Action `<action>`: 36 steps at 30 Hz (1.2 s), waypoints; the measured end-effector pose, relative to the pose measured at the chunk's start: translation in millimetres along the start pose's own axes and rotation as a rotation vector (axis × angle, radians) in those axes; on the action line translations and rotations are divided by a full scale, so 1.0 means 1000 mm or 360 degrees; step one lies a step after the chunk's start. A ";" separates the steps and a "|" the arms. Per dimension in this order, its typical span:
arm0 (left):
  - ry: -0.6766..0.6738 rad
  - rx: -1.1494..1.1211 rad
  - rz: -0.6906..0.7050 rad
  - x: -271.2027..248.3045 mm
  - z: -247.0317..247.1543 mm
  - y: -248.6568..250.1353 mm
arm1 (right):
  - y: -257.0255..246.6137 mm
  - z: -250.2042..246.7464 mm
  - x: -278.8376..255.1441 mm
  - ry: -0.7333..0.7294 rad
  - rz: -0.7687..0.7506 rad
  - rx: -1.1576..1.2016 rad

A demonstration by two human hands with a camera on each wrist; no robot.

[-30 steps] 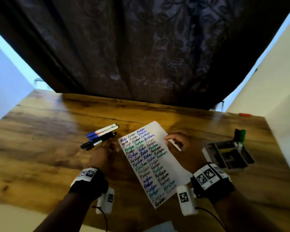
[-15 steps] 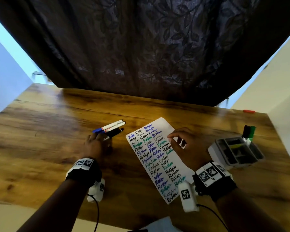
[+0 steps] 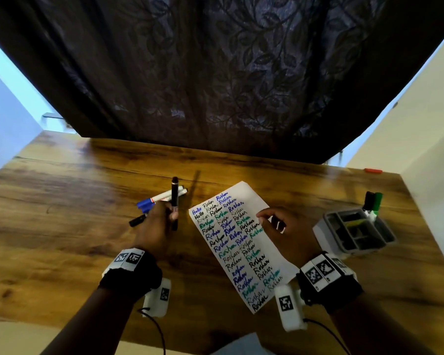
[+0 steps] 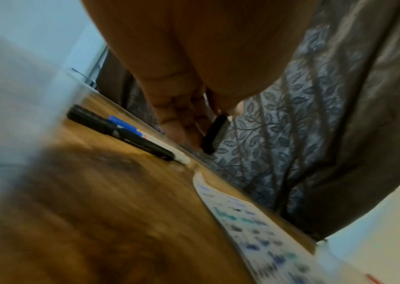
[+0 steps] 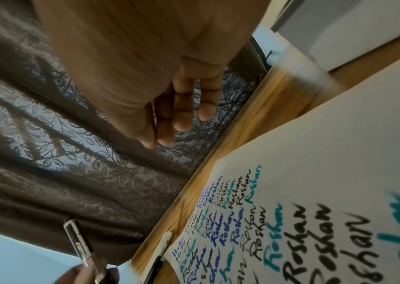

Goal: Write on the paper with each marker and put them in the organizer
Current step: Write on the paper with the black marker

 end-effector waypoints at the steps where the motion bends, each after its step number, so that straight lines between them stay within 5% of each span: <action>1: -0.0013 -0.0071 0.0127 -0.004 0.001 0.013 | 0.001 0.001 0.000 -0.0022 0.0026 -0.0005; 4: -0.0065 -0.0084 0.0390 -0.013 0.007 0.048 | -0.004 0.001 0.001 -0.0097 0.0118 0.0119; 9: -0.0392 -0.0365 0.0683 -0.019 0.031 0.098 | -0.030 -0.009 0.003 -0.0222 0.0081 0.0931; 13: -0.0463 -0.0231 0.0898 -0.019 0.053 0.127 | -0.028 -0.023 -0.004 -0.0098 0.0032 0.1201; 17: -0.0575 -0.0081 0.0911 -0.016 0.065 0.142 | -0.016 -0.037 -0.014 0.0016 0.0130 0.1358; 21: -0.0750 -0.0368 0.0728 -0.012 0.067 0.147 | -0.002 -0.049 -0.020 0.0214 0.0265 0.1663; 31: -0.0774 0.0048 0.0906 -0.006 0.080 0.170 | 0.004 -0.050 -0.023 -0.0024 0.0231 0.1581; 36: -0.0870 0.0020 0.0969 0.002 0.074 0.166 | 0.000 -0.065 -0.020 -0.0057 0.0008 0.1368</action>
Point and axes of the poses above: each hand's wrist, its own x-axis towards the middle knuckle, its own z-axis out of the palm, y = z × x, the point moved 2 cm from there along x, towards the middle knuckle, and after that the axes turned 6 degrees about -y, right-handed, at the moved point
